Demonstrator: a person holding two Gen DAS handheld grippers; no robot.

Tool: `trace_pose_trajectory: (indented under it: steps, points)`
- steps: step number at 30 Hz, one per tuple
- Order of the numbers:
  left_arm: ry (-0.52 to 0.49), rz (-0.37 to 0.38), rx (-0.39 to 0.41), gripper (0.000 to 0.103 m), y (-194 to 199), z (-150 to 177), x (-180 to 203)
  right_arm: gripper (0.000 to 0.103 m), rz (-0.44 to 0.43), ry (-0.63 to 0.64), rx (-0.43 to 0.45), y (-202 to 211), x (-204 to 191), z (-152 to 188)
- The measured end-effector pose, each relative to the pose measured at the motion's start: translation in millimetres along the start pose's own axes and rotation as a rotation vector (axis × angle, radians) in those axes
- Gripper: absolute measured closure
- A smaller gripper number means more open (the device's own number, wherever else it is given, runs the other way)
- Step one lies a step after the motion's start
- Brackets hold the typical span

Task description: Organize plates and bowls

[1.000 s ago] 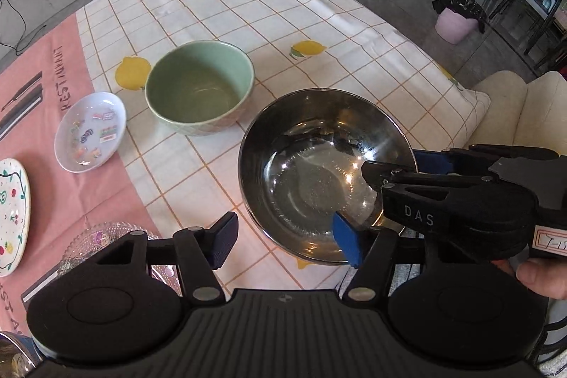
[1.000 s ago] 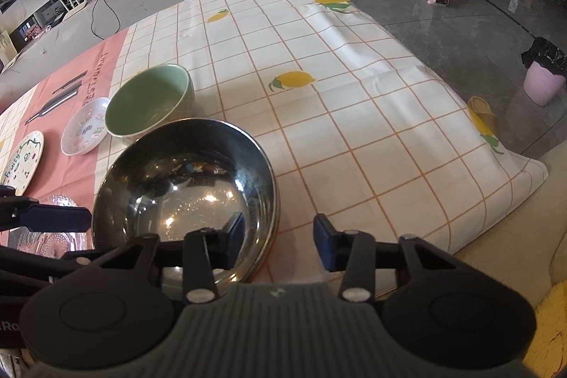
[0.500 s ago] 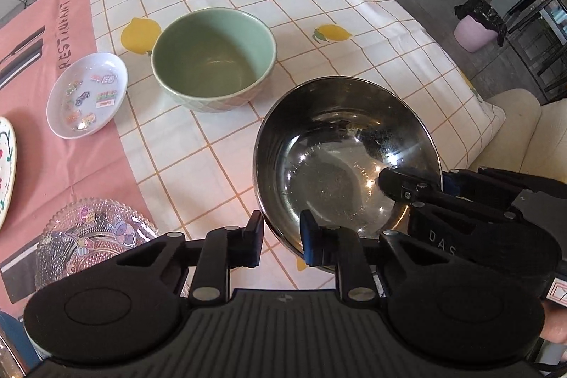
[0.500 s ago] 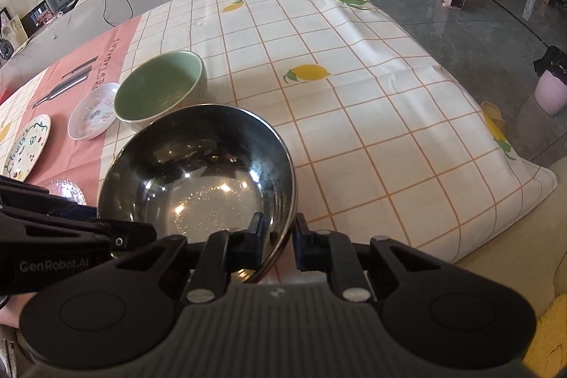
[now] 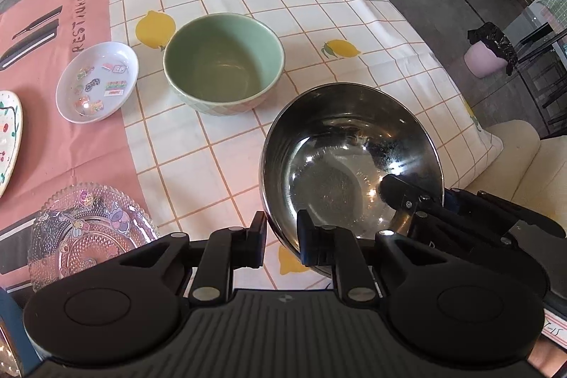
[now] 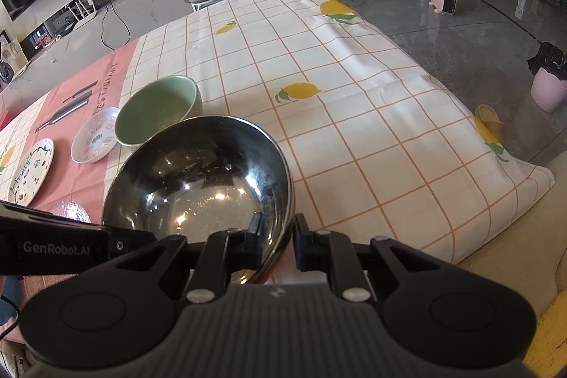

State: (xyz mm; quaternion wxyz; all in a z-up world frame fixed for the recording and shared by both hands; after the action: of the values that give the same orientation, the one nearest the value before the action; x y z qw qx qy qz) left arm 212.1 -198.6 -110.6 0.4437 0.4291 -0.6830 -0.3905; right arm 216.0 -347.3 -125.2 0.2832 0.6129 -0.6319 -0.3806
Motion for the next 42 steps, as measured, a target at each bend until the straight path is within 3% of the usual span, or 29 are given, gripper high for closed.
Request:
trace_pose_trajectory:
  steps: [11,24,42]
  points:
    - [-0.048,-0.053,0.045,0.083,40.4,-2.5,8.0,0.090,-0.112,-0.060,0.088,27.6,-3.8,-10.5]
    - [-0.037,-0.049,0.103,0.084,83.9,9.9,2.3,0.090,-0.148,-0.034,0.231,81.3,-25.3,-24.3]
    - [0.126,-0.028,0.284,0.084,165.5,46.4,-68.7,0.092,-0.233,0.084,0.260,125.0,-114.7,-20.7]
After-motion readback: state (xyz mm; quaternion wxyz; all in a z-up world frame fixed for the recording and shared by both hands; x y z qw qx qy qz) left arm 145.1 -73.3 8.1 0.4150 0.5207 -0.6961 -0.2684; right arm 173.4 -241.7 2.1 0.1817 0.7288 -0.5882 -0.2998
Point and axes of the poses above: each gripper's, at about its wrist camera, not at the fingertips, and y roughly against the way its jaws point, x to its right, z to its underside, the point moved 8 cm from there along -y, roughly the way its jaws point, and after that the axes turned 5 degrees about z, right-handed, at the moved point
